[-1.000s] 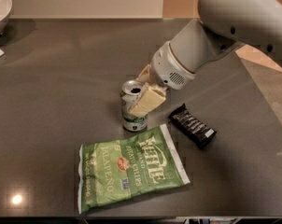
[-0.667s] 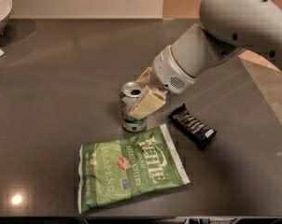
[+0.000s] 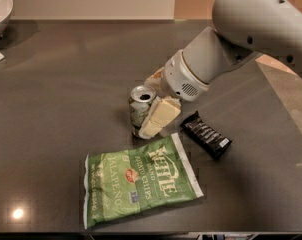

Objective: Move 7up can near green jalapeno chip bag

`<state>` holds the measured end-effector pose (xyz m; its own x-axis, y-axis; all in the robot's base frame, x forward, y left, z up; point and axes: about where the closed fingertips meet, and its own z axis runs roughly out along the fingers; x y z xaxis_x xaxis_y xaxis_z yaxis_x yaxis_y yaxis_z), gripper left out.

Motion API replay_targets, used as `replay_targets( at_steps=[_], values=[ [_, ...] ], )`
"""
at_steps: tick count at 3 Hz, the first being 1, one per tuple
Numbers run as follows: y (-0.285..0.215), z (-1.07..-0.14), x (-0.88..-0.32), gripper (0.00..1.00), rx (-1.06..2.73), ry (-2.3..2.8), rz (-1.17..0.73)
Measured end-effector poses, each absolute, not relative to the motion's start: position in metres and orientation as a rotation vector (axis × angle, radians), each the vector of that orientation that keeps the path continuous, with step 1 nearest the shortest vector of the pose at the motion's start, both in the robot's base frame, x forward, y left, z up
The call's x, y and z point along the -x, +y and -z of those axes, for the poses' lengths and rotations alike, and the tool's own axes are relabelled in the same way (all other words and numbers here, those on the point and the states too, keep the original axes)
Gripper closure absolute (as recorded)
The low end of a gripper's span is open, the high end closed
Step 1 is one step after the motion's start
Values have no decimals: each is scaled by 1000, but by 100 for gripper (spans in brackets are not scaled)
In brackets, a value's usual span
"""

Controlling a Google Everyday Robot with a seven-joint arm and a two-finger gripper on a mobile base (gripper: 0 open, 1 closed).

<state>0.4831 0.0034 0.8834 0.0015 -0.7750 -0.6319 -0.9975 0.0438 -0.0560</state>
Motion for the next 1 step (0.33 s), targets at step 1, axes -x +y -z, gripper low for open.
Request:
replay_targets(
  at_steps=[1],
  values=[
    [3, -883, -483, 0, 1781, 1824, -577]
  ],
)
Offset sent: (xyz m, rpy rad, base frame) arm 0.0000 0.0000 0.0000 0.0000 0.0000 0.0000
